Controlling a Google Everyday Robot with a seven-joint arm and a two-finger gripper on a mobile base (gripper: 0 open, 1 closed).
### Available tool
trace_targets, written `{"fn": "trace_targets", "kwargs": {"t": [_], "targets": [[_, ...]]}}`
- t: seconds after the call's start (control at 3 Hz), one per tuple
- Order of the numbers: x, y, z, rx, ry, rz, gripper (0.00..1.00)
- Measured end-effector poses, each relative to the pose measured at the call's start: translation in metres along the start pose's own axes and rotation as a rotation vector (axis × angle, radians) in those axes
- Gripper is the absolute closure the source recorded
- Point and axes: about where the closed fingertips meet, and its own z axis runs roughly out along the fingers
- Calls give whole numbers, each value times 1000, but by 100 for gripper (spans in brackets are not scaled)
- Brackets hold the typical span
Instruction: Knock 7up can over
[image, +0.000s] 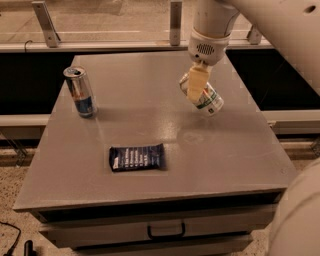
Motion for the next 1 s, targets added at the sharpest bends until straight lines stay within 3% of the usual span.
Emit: {"fn": "trace_targets", "kwargs": {"t": [0.33,1.0], "targets": [[-3,3,7,-5,50,-49,61],[-10,10,18,-23,89,-116,15]]}}
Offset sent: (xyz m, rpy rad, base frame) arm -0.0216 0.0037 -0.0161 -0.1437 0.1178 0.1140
